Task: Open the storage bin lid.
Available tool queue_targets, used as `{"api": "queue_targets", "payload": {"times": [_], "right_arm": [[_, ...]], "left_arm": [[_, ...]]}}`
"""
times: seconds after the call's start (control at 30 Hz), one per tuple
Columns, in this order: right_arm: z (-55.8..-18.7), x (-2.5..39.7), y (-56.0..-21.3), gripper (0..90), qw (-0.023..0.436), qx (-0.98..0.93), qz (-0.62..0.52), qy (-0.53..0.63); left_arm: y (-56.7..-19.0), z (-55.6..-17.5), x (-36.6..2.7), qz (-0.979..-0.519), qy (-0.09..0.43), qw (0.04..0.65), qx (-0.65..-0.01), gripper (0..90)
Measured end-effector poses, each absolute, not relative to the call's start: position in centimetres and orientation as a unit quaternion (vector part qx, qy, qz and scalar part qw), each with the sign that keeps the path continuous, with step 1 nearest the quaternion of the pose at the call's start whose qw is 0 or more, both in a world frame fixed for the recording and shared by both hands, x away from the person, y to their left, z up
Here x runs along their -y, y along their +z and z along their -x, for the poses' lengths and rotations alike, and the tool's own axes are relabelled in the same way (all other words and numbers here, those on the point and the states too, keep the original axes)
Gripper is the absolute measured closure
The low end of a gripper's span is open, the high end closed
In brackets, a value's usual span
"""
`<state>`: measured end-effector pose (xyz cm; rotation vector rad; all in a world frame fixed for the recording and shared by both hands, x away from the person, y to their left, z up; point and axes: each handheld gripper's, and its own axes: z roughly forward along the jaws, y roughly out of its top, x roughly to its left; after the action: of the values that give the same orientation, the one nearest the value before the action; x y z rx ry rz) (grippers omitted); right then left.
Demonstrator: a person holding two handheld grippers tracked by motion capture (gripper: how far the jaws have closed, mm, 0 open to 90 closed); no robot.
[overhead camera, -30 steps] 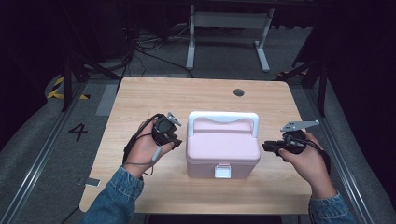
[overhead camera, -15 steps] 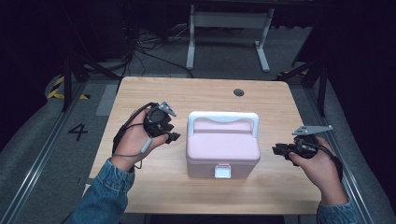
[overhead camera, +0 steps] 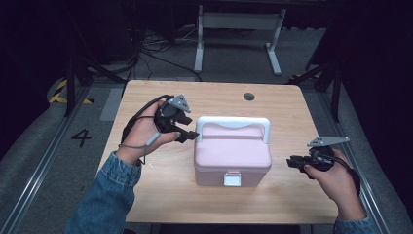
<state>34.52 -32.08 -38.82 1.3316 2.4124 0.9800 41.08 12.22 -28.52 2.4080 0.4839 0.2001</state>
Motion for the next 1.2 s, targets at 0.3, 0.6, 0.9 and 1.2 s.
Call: {"api": "queue_targets", "payload": {"times": [0.3,0.6,0.9,1.2], "right_arm": [[-34.0,32.5,-38.9,74.5,0.110,-0.816,-0.459,0.334],[-33.8,32.8,-38.9,74.5,0.110,-0.814,-0.460,0.337],[-33.7,32.8,-38.7,74.5,0.112,-0.814,-0.458,0.339],[-33.3,32.4,-38.0,73.7,0.116,-0.816,-0.450,0.343]], "left_arm": [[-30.2,-43.3,-10.7,-0.904,0.050,0.388,-0.172,41.6],[-31.1,-43.7,-9.5,-0.897,0.057,0.408,-0.160,60.5],[-30.2,-43.1,-9.8,-0.893,0.058,0.420,-0.150,70.8],[-29.2,-43.2,-10.1,-0.884,0.047,0.438,-0.157,71.0]]}}
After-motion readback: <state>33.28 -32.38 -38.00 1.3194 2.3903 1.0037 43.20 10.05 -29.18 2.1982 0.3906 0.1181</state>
